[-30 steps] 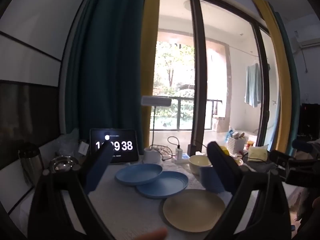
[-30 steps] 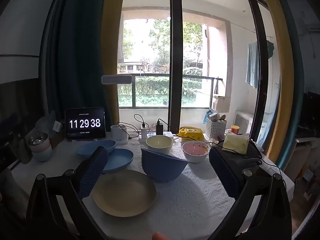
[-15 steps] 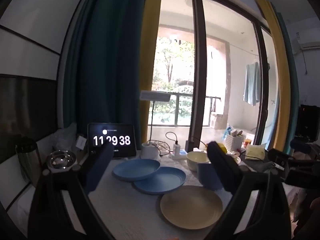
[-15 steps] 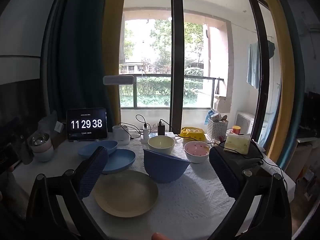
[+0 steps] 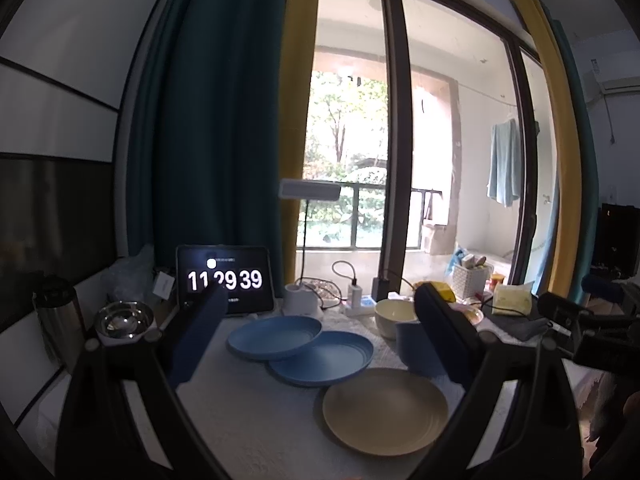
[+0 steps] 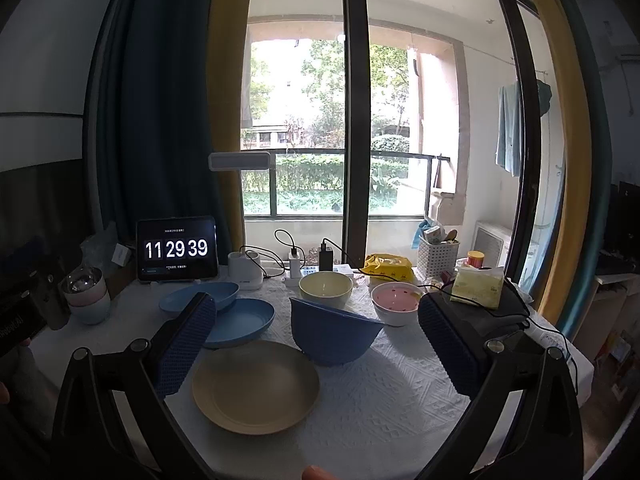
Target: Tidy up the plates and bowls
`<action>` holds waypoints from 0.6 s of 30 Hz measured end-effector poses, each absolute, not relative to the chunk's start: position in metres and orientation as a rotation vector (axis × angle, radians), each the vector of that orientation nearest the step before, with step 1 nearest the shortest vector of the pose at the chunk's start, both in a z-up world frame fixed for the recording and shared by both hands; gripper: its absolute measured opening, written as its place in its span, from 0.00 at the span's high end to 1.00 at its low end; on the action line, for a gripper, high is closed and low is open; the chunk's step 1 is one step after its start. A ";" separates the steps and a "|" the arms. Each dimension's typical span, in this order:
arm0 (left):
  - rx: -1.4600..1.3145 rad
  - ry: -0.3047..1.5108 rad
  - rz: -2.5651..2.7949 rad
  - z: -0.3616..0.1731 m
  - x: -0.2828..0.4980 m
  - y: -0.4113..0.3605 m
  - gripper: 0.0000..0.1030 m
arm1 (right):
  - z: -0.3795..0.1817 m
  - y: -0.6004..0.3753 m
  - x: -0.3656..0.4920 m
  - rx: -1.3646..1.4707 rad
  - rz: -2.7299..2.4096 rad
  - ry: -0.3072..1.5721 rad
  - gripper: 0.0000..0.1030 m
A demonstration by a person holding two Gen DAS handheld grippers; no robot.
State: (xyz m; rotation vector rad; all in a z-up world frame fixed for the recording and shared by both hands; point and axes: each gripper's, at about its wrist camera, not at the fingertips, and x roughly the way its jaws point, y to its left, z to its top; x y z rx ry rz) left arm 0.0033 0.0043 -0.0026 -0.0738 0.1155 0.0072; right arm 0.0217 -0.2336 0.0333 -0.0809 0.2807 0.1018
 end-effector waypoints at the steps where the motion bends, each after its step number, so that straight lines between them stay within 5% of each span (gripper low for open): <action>1: -0.076 0.117 0.007 -0.003 0.004 0.005 0.07 | 0.033 -0.233 0.022 -0.081 0.102 0.281 0.00; 18: -0.077 0.126 0.005 -0.004 0.004 0.007 0.07 | 0.033 -0.231 0.022 -0.078 0.116 0.291 0.00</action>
